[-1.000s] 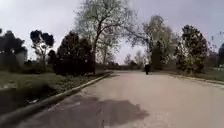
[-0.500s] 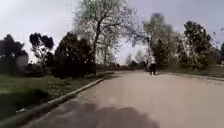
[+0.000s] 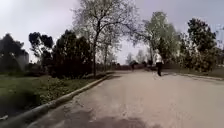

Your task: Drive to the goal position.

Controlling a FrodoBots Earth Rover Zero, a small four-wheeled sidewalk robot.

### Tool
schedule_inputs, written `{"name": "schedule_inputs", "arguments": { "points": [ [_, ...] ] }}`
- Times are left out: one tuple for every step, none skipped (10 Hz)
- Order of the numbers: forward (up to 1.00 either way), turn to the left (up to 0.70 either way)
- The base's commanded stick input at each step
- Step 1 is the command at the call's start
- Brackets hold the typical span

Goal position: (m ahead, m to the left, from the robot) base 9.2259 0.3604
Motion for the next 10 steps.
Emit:
{"name": "schedule_inputs", "arguments": {
  "points": [
    [0.70, -0.28],
    [0.70, -0.24],
    [0.70, -0.20],
    [0.70, -0.16],
    [0.70, -0.12],
    [0.70, -0.07],
    [0.70, -0.03],
    [0.70, 0.00],
    [0.70, 0.00],
    [0.70, 0.00]
  ]
}}
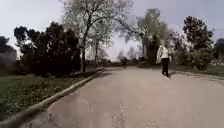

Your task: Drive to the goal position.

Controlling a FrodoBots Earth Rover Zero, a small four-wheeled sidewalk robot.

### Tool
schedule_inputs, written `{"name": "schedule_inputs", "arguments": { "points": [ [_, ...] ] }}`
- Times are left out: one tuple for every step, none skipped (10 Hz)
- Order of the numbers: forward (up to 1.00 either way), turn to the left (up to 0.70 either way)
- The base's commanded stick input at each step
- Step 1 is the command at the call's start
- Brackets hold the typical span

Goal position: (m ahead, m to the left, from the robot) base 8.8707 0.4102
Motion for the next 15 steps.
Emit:
{"name": "schedule_inputs", "arguments": {
  "points": [
    [0.70, 0.00],
    [0.70, 0.00],
    [0.70, 0.00],
    [0.70, 0.00],
    [0.70, 0.00],
    [0.70, 0.00],
    [0.70, 0.00],
    [0.70, 0.00],
    [0.70, 0.00],
    [0.70, 0.00],
    [0.70, 0.00],
    [0.70, 0.00],
    [0.70, 0.00],
    [0.70, 0.00],
    [0.70, 0.00]
  ]
}}
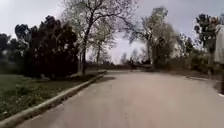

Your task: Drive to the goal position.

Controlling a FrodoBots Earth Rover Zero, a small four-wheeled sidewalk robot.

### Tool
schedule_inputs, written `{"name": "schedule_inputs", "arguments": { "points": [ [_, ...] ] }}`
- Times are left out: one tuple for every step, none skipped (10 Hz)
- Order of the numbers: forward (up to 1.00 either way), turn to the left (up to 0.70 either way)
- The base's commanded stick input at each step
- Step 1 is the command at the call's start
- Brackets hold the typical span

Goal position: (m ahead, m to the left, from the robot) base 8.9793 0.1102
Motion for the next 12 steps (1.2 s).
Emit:
{"name": "schedule_inputs", "arguments": {
  "points": [
    [0.70, 0.00],
    [0.70, 0.00],
    [0.70, 0.00],
    [0.70, 0.00],
    [0.70, 0.00],
    [0.70, 0.00],
    [0.70, 0.00],
    [0.70, 0.00],
    [0.70, 0.00],
    [0.70, 0.00],
    [0.70, 0.00],
    [0.70, 0.00]
  ]
}}
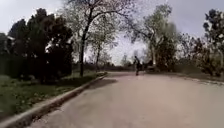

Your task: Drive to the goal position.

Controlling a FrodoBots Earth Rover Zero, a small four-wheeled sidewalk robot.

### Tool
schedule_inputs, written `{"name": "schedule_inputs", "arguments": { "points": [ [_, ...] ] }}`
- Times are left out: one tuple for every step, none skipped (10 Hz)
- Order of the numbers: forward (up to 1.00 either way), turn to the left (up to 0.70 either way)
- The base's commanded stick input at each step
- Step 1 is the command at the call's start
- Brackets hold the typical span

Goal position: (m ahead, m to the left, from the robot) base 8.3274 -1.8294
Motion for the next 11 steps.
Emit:
{"name": "schedule_inputs", "arguments": {
  "points": [
    [0.70, 0.00],
    [0.70, 0.00],
    [0.70, 0.00],
    [0.70, 0.00],
    [0.70, 0.00],
    [0.70, 0.00],
    [0.70, 0.00],
    [0.70, 0.00],
    [0.70, 0.00],
    [0.70, 0.00],
    [0.70, 0.00]
  ]
}}
